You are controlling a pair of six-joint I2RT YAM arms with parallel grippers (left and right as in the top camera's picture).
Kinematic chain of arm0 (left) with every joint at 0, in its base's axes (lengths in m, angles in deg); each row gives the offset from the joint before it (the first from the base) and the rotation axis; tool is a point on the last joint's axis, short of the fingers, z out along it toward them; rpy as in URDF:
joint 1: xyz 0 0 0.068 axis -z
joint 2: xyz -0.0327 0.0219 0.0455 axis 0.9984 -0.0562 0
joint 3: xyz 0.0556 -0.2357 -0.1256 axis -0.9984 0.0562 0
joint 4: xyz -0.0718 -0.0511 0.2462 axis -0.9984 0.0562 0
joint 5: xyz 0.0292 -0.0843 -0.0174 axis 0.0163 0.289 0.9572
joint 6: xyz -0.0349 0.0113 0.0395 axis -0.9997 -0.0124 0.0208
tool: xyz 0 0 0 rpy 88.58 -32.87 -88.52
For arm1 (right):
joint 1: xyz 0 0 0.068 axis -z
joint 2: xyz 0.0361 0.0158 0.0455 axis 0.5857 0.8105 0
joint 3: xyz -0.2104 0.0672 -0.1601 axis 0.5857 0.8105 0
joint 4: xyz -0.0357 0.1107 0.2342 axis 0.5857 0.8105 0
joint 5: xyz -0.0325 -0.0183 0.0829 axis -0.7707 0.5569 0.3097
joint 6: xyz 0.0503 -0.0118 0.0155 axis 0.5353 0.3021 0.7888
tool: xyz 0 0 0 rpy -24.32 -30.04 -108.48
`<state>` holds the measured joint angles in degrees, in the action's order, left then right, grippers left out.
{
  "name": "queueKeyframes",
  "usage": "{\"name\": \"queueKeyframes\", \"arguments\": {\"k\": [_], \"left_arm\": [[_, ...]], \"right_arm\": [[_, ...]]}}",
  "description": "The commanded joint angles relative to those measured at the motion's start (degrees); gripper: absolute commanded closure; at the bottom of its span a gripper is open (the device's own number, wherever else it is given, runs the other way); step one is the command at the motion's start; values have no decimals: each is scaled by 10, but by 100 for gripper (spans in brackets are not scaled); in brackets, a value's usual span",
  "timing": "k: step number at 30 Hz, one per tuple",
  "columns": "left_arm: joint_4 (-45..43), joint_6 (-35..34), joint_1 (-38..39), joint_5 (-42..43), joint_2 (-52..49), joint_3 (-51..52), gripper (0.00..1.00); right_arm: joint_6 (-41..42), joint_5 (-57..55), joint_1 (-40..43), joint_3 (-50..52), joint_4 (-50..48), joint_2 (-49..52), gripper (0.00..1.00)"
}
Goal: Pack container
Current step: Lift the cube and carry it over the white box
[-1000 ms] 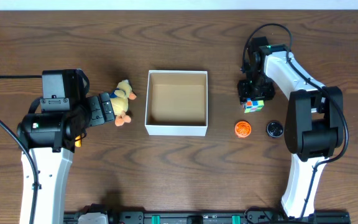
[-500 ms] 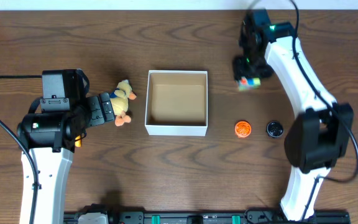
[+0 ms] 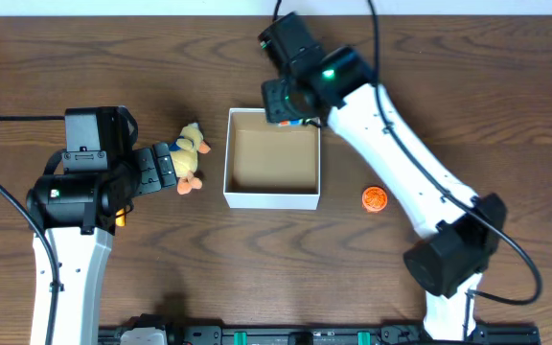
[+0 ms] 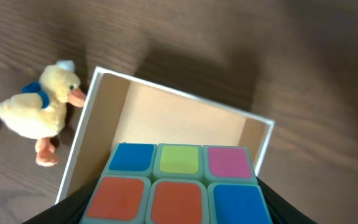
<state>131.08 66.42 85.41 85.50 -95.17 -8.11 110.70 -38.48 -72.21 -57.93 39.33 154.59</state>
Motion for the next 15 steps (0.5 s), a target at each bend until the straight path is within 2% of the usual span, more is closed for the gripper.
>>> {"name": "queueKeyframes", "arguments": {"k": [1,15], "left_arm": [[2,3,-3,-2,-3,-10,2],[2,3,-3,-2,-3,-10,2]], "right_arm": [[89,-29,-1,-2,9,46,99],[101,-30,17,-2,6,166,99]]}}
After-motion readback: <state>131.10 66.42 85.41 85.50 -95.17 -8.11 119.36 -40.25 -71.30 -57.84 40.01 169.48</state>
